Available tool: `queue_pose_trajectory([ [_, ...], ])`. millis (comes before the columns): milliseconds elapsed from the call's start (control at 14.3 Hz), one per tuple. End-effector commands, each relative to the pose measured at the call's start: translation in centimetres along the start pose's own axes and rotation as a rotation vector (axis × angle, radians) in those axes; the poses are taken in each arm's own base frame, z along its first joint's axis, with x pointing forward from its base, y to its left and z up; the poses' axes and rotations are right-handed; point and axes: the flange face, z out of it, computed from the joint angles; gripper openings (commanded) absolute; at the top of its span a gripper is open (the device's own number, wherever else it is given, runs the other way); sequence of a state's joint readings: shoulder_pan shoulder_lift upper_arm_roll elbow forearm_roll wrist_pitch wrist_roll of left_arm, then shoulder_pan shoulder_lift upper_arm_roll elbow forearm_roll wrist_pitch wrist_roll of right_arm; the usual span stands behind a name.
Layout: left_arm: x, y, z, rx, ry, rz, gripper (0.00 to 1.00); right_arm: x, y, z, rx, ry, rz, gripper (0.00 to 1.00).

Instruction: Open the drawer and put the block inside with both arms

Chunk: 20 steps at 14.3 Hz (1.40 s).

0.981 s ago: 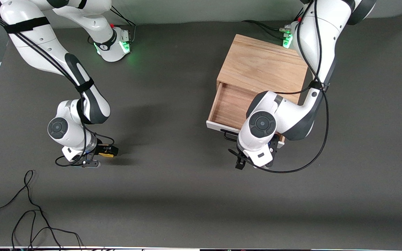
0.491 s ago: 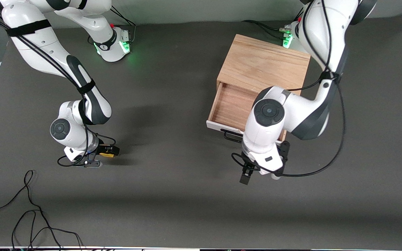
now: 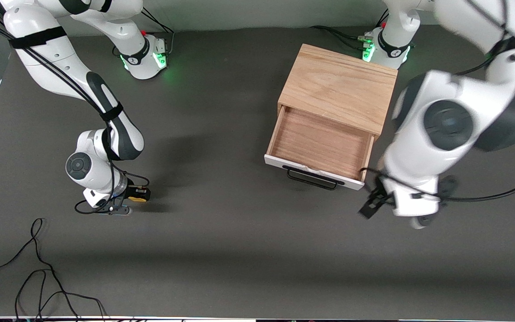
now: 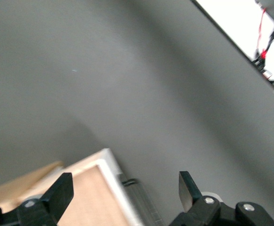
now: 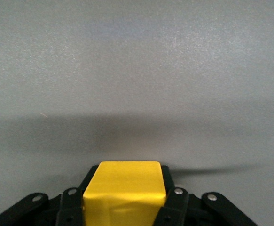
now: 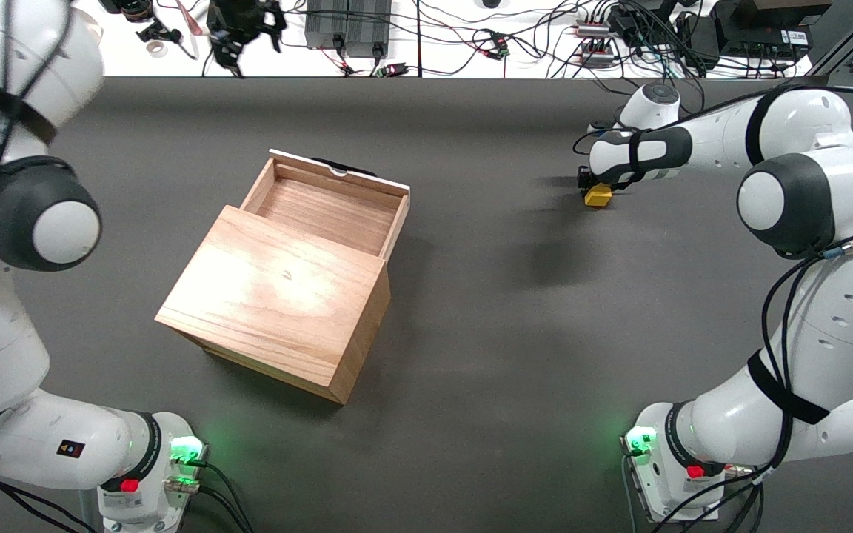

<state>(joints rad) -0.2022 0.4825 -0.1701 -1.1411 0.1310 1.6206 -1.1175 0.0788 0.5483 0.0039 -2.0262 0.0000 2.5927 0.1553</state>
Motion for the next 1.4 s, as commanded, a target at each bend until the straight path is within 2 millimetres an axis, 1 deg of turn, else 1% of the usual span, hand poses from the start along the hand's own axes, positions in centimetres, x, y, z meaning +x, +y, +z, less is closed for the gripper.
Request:
queue_pose_trajectory([
  [0,2.2,-5.5,-2.2,0.034,-0.083,0.166,1.00,0.0,-1.1,-1.4,-0.003,0.019,0.005,0.27],
  [70,3.0,-7.5,-2.8,0.041,-0.101,0.222,1.00,-0.1,-1.7,-1.8,-0.004,0.018,-0.003,0.24],
  [140,3.8,-9.4,-2.8,0.055,-0.118,0.272,1.00,0.0,-2.1,-2.5,-0.003,0.021,-0.001,0.24],
  [210,4.3,-10.6,-3.2,0.056,-0.120,0.324,1.00,0.2,-2.3,-3.5,-0.003,0.020,0.000,0.24],
  [280,5.0,-11.8,-3.4,0.059,-0.128,0.353,1.00,0.6,-2.7,-5.1,-0.001,0.019,-0.001,0.24],
  [421,5.7,-14.0,-3.5,0.074,-0.158,0.465,1.00,1.5,-5.0,-9.2,-0.010,-0.019,0.003,0.24],
  [561,6.2,-15.8,-3.7,0.074,-0.168,0.559,1.00,3.0,-8.4,-13.9,-0.020,-0.061,0.055,0.24],
  [631,6.6,-17.2,-3.8,0.073,-0.171,0.598,1.00,3.8,-10.8,-16.8,-0.022,-0.070,0.079,0.24],
  [701,6.5,-17.9,-3.8,0.073,-0.174,0.640,1.00,4.1,-13.3,-19.9,-0.009,-0.071,0.105,0.24],
  [771,6.2,-18.4,-3.7,0.070,-0.168,0.673,1.00,4.0,-16.2,-22.3,0.010,-0.093,0.144,0.24],
  [841,5.9,-18.6,-3.7,0.070,-0.162,0.709,1.00,3.9,-18.2,-24.2,0.026,-0.119,0.192,0.24],
  [981,5.6,-19.4,-3.7,0.066,-0.156,0.771,1.00,2.2,-23.6,-28.2,0.059,-0.141,0.254,0.24],
  [1051,5.6,-19.5,-3.7,0.064,-0.154,0.791,1.00,1.1,-26.4,-30.1,0.078,-0.137,0.271,0.24],
  [1121,5.9,-20.1,-3.8,0.063,-0.155,0.799,1.00,-0.4,-29.4,-31.4,0.100,-0.132,0.276,0.24],
  [1192,5.9,-20.4,-3.7,0.064,-0.155,0.802,1.00,-1.9,-32.3,-32.1,0.114,-0.121,0.258,0.25],
  [1332,5.4,-21.0,-3.5,0.064,-0.147,0.799,1.00,-4.3,-37.8,-32.6,0.145,-0.097,0.226,0.25],
])
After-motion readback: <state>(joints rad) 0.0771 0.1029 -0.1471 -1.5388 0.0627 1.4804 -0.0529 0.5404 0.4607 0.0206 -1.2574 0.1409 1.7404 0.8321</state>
